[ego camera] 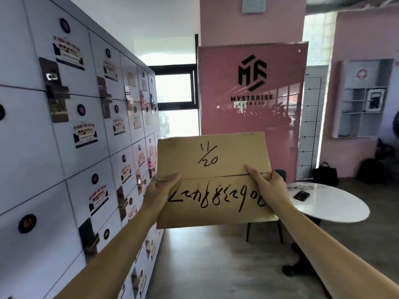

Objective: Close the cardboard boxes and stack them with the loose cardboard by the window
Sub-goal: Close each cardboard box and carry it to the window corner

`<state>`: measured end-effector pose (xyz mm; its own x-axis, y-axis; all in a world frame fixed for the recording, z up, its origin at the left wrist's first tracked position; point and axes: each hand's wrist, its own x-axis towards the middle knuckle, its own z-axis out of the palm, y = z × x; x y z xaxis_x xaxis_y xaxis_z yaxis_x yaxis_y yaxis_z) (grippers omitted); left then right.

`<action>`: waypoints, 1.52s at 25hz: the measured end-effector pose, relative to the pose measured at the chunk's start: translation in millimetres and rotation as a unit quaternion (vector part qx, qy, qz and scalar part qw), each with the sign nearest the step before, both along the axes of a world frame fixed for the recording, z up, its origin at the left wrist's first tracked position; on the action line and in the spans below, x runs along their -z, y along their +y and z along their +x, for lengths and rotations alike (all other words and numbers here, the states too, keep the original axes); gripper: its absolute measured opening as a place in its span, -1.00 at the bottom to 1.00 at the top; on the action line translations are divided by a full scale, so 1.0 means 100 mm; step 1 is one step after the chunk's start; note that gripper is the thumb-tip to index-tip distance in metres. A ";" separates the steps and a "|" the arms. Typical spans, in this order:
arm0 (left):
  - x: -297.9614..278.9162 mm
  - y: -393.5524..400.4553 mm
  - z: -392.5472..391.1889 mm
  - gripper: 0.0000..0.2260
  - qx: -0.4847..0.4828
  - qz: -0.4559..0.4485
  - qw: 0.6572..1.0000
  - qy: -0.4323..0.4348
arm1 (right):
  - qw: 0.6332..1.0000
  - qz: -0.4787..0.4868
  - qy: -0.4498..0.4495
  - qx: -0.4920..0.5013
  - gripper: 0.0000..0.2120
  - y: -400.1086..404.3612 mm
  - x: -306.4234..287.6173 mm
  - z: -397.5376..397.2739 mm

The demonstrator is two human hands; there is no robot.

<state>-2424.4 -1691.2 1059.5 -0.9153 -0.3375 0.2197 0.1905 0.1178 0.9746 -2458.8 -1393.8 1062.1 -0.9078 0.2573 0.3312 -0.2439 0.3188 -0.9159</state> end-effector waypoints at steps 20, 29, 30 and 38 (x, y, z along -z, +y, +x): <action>-0.26 -1.62 -5.98 -0.47 -0.045 -0.035 0.998 0.024 | 0.999 0.011 0.014 -0.046 -0.15 -1.60 -0.20 -6.21; 0.05 -1.82 -8.67 -0.30 -0.036 -0.040 0.999 -0.003 | 1.000 0.003 0.018 -0.025 -0.29 -1.76 0.02 -8.78; 0.11 -1.84 -8.99 -0.29 -0.038 -0.033 0.999 -0.007 | 0.999 0.002 0.018 -0.031 -0.31 -1.78 0.06 -9.11; 0.30 -2.37 -10.93 -0.36 -0.089 -0.021 0.995 -0.037 | 0.992 -0.001 0.009 -0.125 -0.46 -2.47 0.23 -11.51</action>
